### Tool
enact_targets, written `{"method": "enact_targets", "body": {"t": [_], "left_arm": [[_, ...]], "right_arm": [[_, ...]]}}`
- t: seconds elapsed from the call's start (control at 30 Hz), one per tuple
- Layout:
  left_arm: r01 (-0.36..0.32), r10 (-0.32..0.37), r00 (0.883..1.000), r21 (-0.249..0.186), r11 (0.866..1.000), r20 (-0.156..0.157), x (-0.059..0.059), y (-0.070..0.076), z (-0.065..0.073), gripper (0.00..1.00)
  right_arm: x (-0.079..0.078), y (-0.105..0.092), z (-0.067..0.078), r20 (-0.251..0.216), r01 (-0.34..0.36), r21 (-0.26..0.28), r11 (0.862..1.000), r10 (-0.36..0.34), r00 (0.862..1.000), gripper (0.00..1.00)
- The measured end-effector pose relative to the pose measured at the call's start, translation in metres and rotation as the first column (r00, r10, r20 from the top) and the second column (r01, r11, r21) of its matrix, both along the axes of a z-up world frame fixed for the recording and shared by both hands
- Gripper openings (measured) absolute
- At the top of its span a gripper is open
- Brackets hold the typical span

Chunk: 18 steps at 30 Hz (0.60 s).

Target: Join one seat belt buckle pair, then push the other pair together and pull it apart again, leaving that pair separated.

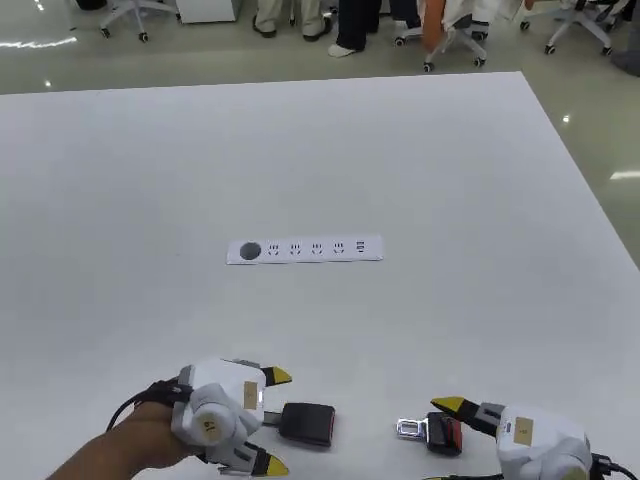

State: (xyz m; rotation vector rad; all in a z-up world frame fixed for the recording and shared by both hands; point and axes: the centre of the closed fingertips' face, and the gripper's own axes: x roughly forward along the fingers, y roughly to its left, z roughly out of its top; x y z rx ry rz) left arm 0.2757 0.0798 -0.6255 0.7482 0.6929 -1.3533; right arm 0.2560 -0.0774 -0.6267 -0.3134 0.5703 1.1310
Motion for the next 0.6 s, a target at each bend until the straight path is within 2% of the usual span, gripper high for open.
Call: {"method": "enact_targets", "body": {"t": [0.07,0.2,0.4,0.53,0.6], "left_arm": [[0.011,-0.011,1.0,0.008,1.0,0.003,0.004,-0.002,-0.002,0.68],[0.016,-0.016,1.0,0.02,1.0,-0.004,0.011,-0.001,-0.015,0.68],[0.048,-0.047,0.999,0.043,0.998,-0.025,0.01,-0.005,-0.035,0.68],[0.067,-0.065,0.997,0.06,0.996,-0.031,0.011,-0.005,-0.044,0.68],[0.082,-0.081,0.996,0.076,0.994,-0.024,0.013,-0.002,-0.055,0.68]], "right_arm": [[0.006,-0.006,-0.002,0.0,-0.001,-0.012,1.0,0.001,1.0,0.62],[0.014,-0.012,-0.007,-0.014,0.003,-0.018,1.0,-0.004,1.0,0.62],[0.015,-0.021,-0.024,-0.047,-0.015,-0.042,0.999,0.013,0.999,0.63],[0.014,-0.024,-0.035,-0.061,-0.036,-0.067,0.997,0.032,0.998,0.63],[0.015,-0.025,-0.038,-0.066,-0.038,-0.076,0.996,0.033,0.997,0.62]]}}
